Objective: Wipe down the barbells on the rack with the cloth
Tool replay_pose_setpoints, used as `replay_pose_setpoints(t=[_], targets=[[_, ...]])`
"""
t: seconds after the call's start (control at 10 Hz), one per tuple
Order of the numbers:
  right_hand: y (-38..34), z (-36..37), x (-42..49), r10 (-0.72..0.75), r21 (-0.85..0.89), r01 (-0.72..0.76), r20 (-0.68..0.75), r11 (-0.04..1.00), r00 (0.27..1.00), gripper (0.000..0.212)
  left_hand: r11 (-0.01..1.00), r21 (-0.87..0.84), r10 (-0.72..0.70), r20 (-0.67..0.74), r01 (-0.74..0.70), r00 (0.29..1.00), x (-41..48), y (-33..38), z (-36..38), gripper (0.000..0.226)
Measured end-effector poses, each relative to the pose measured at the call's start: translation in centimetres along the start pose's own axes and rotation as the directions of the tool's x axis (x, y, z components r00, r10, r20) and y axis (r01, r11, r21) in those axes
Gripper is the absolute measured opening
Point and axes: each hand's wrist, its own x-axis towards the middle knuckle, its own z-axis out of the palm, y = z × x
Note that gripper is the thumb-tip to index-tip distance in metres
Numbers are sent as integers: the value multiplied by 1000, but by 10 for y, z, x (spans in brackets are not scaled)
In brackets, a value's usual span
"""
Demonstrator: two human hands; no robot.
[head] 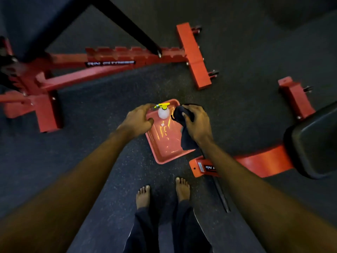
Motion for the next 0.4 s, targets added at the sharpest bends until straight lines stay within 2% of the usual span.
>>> replay_pose_setpoints(t=[0.1,0.2,0.3,0.4], targets=[[57,56,23,20,-14,-19,56,1000,998,35,999,-17,-27,41,28,999,42,-37,45,59],[85,83,35,56,-23,-54,98,998,994,36,999,-2,-33,38,33,999,70,-62,65,63],[103,104,39,130,-54,-122,199,991,971,30,999,6,-32,52,31,998,89,-75,80,66],[106,107,38,161,-42,-156,200,987,966,28,999,28,-19,43,18,999,95,-71,82,65]])
